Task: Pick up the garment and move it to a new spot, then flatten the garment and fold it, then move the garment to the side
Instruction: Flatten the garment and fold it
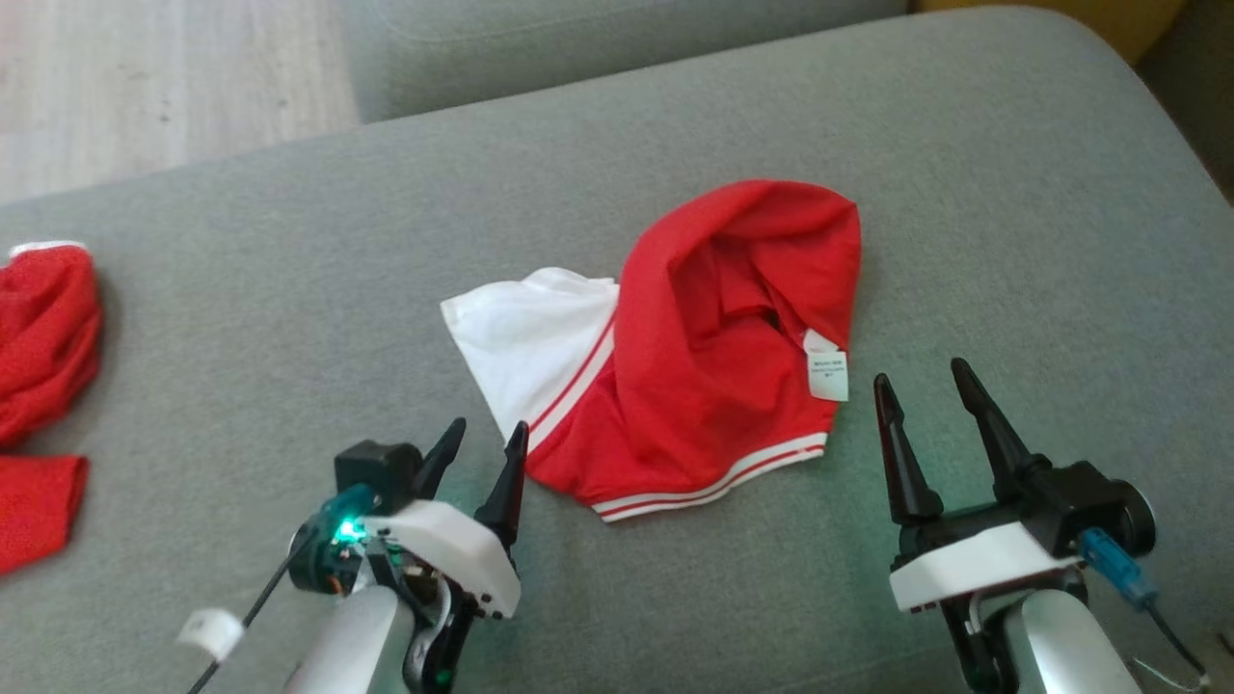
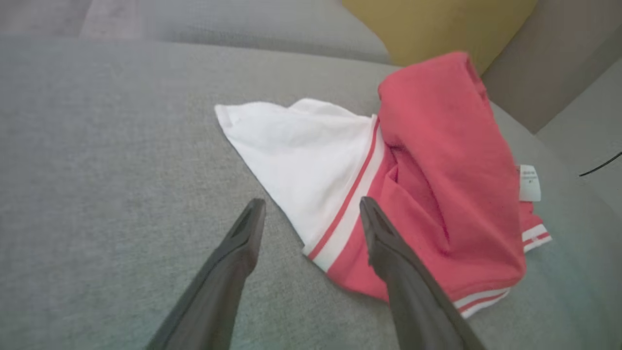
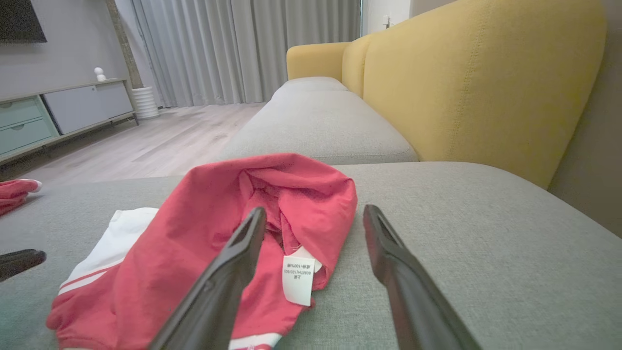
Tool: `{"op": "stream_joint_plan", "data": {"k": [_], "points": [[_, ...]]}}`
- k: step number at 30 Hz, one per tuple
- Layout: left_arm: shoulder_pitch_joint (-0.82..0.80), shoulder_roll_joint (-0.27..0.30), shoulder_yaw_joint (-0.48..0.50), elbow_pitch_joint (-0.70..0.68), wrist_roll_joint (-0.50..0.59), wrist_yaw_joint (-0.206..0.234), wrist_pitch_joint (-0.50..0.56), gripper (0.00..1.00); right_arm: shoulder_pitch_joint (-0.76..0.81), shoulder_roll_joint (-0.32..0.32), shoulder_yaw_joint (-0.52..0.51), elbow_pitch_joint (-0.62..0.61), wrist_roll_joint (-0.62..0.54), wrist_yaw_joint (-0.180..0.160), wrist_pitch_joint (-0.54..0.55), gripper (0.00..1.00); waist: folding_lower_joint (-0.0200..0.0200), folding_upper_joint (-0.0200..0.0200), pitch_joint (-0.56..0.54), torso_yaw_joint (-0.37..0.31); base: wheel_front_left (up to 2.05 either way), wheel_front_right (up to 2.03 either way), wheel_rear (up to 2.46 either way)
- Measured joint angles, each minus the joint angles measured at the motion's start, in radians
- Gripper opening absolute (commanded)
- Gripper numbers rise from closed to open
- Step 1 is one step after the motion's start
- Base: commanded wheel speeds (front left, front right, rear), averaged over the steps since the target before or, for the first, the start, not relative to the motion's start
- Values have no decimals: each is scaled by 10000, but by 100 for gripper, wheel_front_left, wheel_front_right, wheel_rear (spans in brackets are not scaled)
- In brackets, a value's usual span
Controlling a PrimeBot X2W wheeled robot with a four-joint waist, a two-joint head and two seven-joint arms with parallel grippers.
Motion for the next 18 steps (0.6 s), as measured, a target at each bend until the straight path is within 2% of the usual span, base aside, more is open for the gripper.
{"op": "stream_joint_plan", "data": {"k": [4,13,14,15,18], "points": [[-390,-2,-113,903,-12,347,587,100,-122,0,52,-56,125,0,0,100,0,0,255,-278,0,0,0],[-1066,-4,-163,1559,-441,219,602,100,-222,2,77,-125,161,0,0,100,0,0,609,-553,0,0,0],[-1077,-4,-182,1578,-594,157,604,94,-256,2,77,-125,163,0,0,100,0,0,628,-561,0,0,0],[-1100,0,-238,1582,-700,142,625,68,-289,2,71,-123,163,0,0,100,0,0,643,-565,0,0,0],[-1199,19,-395,1620,-922,92,646,0,-320,2,63,-125,163,0,0,100,0,0,664,-560,0,0,0]]}}
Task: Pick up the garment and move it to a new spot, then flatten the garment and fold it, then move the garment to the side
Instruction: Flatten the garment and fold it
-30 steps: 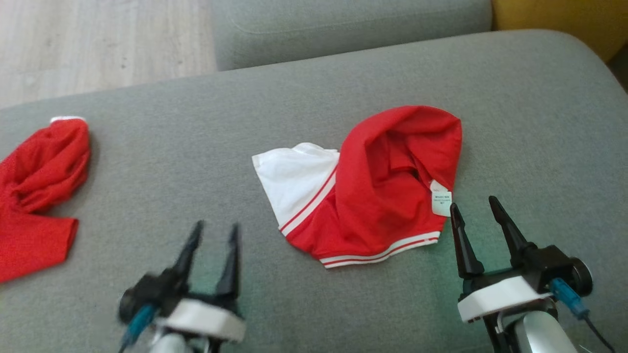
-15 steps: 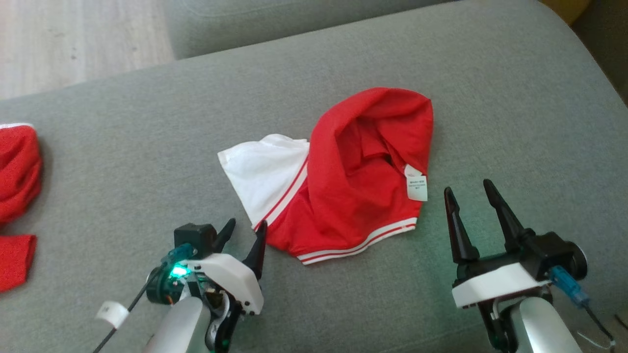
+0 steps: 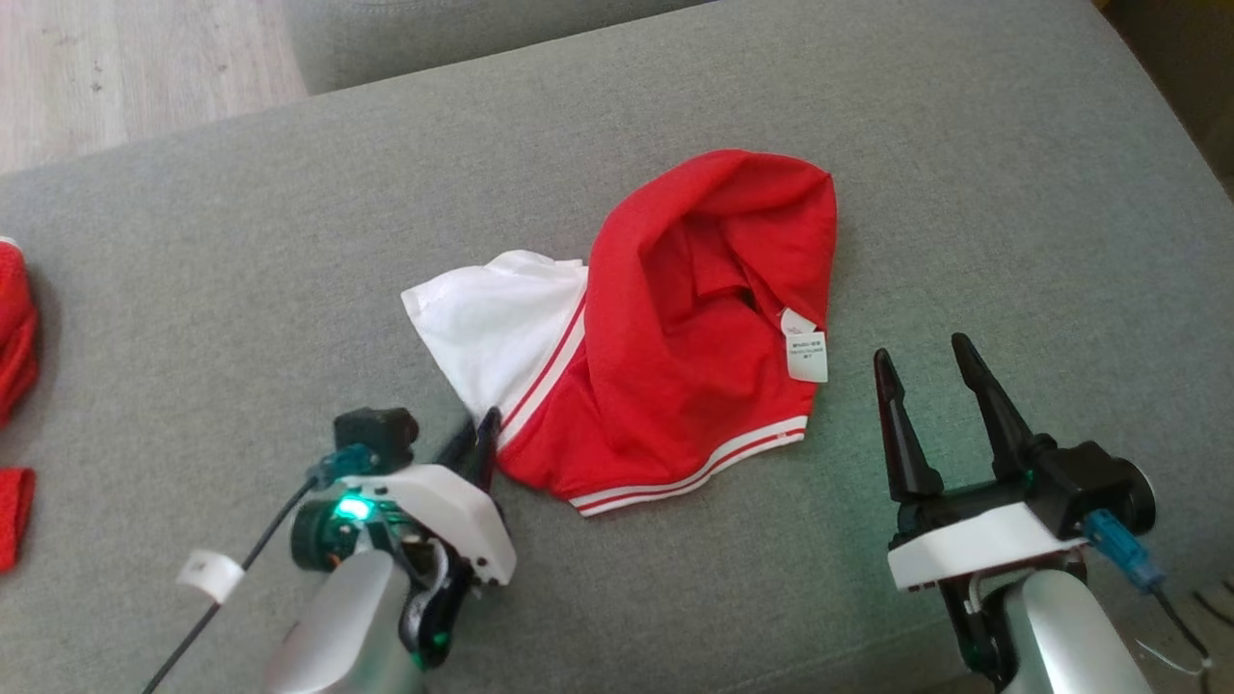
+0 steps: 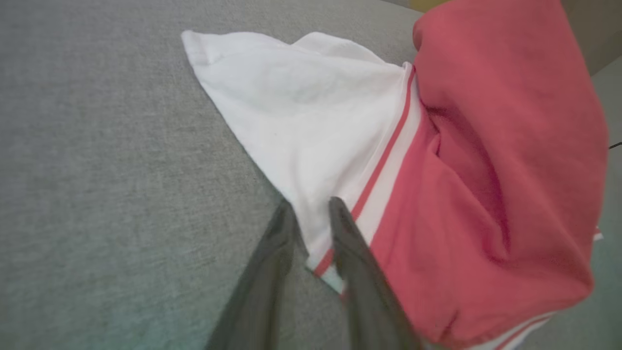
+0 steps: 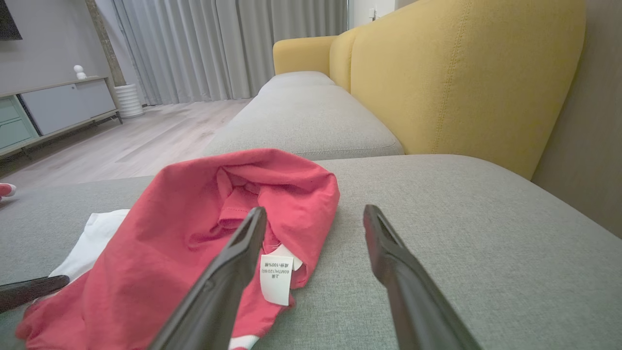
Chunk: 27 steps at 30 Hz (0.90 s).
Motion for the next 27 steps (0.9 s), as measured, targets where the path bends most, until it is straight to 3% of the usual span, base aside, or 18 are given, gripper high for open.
{"op": "stream_joint_plan", "data": {"k": [7,12,15,21,27], "points": [[47,6,-721,-464,-1985,-125,-88,0,2,0,-98,4,90,0,0,100,0,0,-22,142,0,0,0],[50,46,119,-1569,-3342,-211,-288,0,10,0,-245,8,69,0,0,100,0,0,-158,358,0,0,0],[2,372,970,-2656,-4153,-192,-125,0,26,0,-334,8,69,0,0,100,0,0,-255,517,0,0,0],[-511,1369,2397,-4899,-4913,752,527,0,36,2,-276,17,71,0,0,100,0,0,-469,812,0,0,0],[-1040,2075,2817,-7053,-4809,1693,1277,0,52,2,-182,69,75,0,0,100,-1,0,-627,992,0,0,0]]}}
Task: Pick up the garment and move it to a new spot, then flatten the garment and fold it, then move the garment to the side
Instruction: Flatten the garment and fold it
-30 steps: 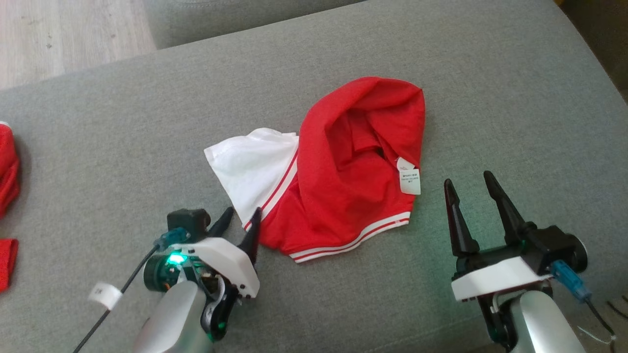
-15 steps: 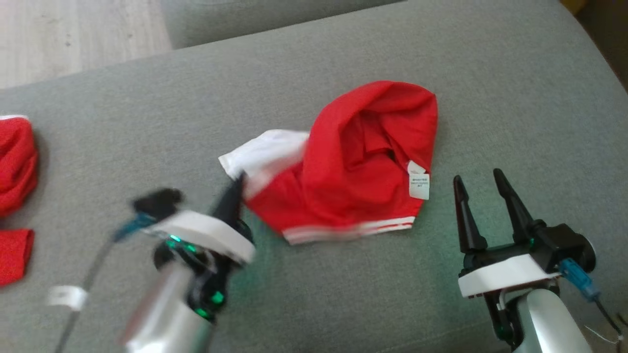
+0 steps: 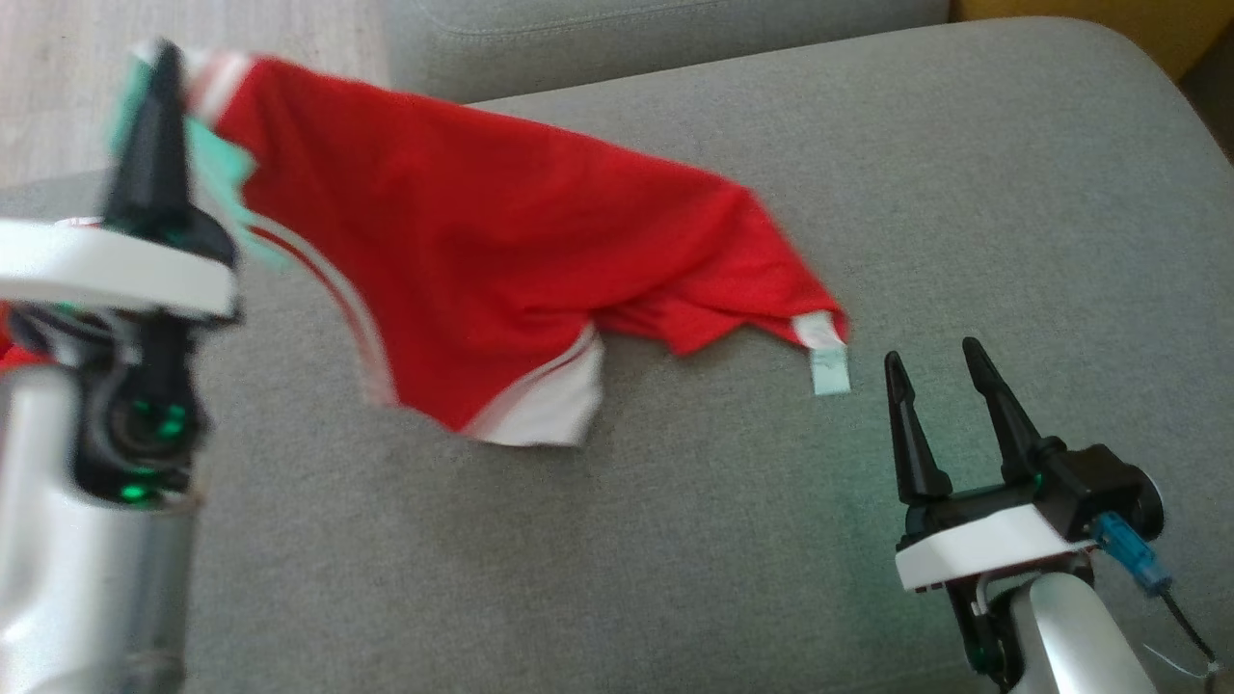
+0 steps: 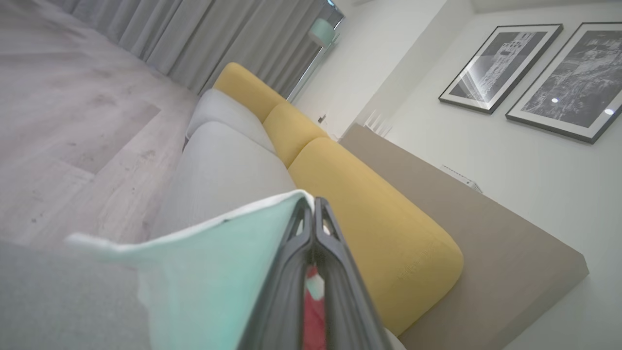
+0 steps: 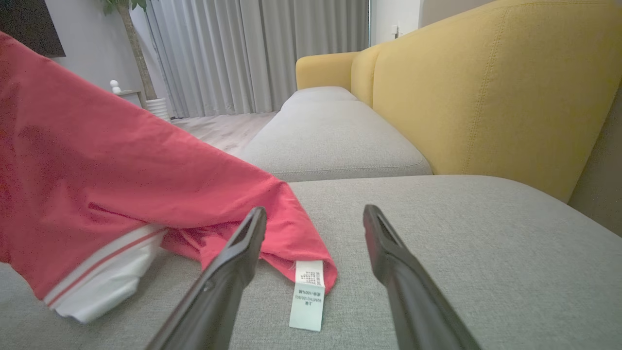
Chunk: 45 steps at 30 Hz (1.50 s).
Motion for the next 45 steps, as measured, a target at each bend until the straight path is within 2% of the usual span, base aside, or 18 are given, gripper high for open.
{"op": "stream_joint_plan", "data": {"k": [5,10,14,18,22,27,31,39,42,45], "points": [[-560,514,339,-1122,98,545,518,0,4,0,19,38,0,0,0,100,0,0,-90,74,0,0,0],[-1737,581,376,-1987,69,957,976,0,12,0,61,54,0,0,0,100,0,0,-111,107,0,0,0],[-2472,395,-48,-2255,-27,1127,1285,0,8,0,155,56,15,0,0,100,0,0,-63,56,0,0,0],[-2702,-236,-1198,-2197,-2,1193,1588,0,-19,0,343,67,134,0,0,100,0,0,23,-126,0,0,0],[-2716,-773,-2186,-1438,180,1204,1716,0,-94,0,677,61,420,0,0,100,0,0,150,-503,0,0,0],[-2869,-1321,-3193,-232,259,1267,2063,0,-594,-2,1279,-165,955,0,0,100,1,0,402,-1297,0,0,0],[-3197,-1432,-3818,917,560,1258,2339,0,-1003,-4,1605,-546,1507,0,0,100,0,0,676,-2128,0,0,0],[-4040,-1283,-4497,2888,1131,815,2765,0,-1027,-6,2259,-1037,2406,0,0,100,1,0,1221,-3945,0,0,0],[-4437,-1503,-4646,3289,1149,644,2761,0,-984,-10,2105,-1227,2493,0,0,100,0,0,1448,-4185,0,0,0],[-5094,-1772,-4801,3971,1181,236,2568,0,-948,0,2050,-1438,2591,0,0,100,2,0,1825,-4370,0,0,0]]}}
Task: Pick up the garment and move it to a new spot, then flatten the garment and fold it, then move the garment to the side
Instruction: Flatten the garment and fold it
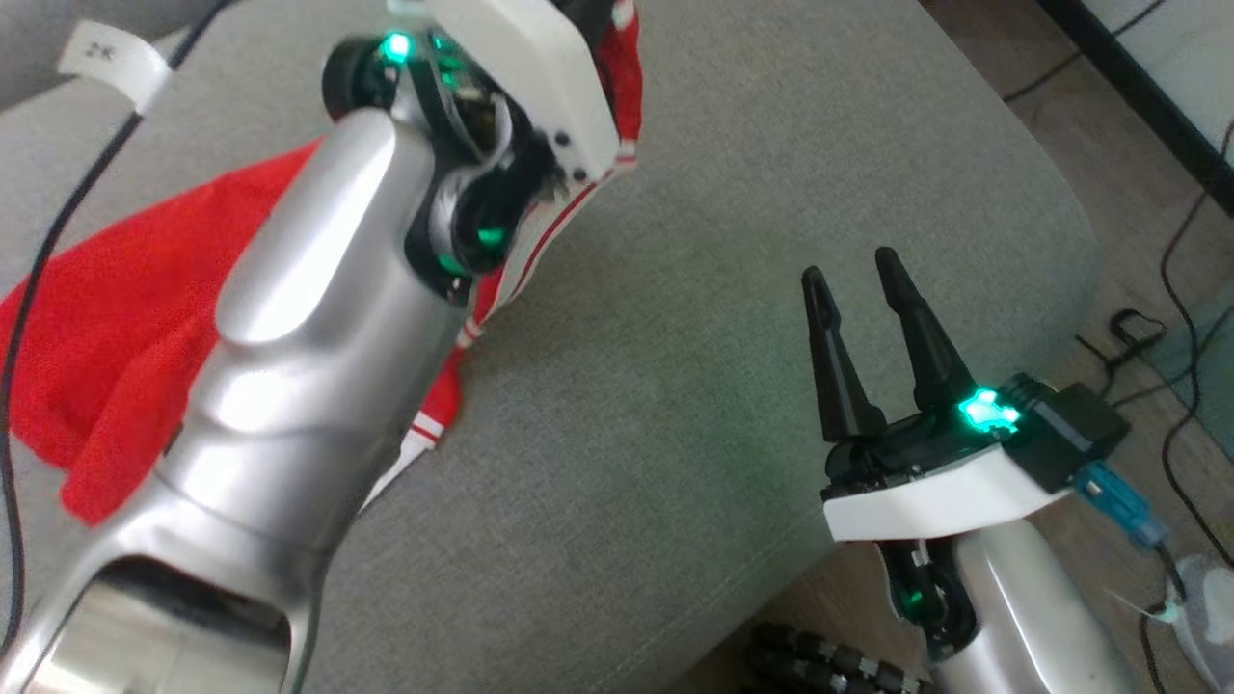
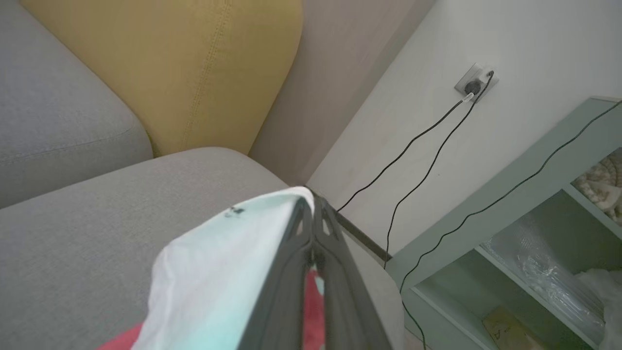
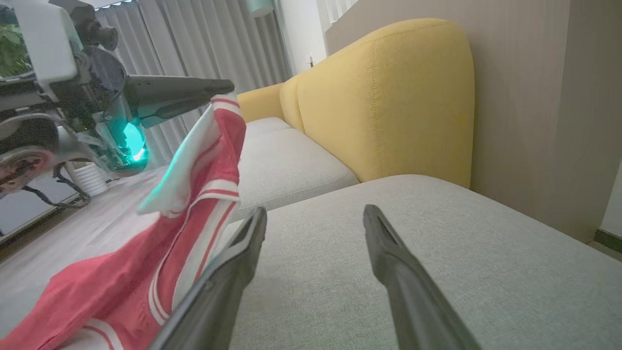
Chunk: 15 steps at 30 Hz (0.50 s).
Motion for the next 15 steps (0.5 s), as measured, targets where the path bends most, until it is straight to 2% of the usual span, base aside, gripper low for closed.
{"op": "stream_joint_plan", "data": {"k": [7,8,9,12,15], "points": [[-1117,-265,-192,2048,165,-692,-1507,0,58,2,-65,-244,79,0,0,100,-1,0,437,-187,0,0,0],[-1174,-272,-278,2328,169,-725,-1567,58,58,2,-65,-244,79,0,0,100,-1,0,426,-182,0,0,0],[-1190,-274,-368,2560,173,-767,-1578,100,58,2,-63,-244,77,0,0,100,-1,0,406,-176,0,0,0],[-1186,-249,-706,3037,311,-997,-1442,100,56,2,-23,-234,73,0,0,100,-2,0,342,-141,0,0,0],[-1143,67,-993,3149,631,-1172,-1384,100,43,2,125,-123,59,0,0,100,-2,0,219,-109,0,0,0]]}}
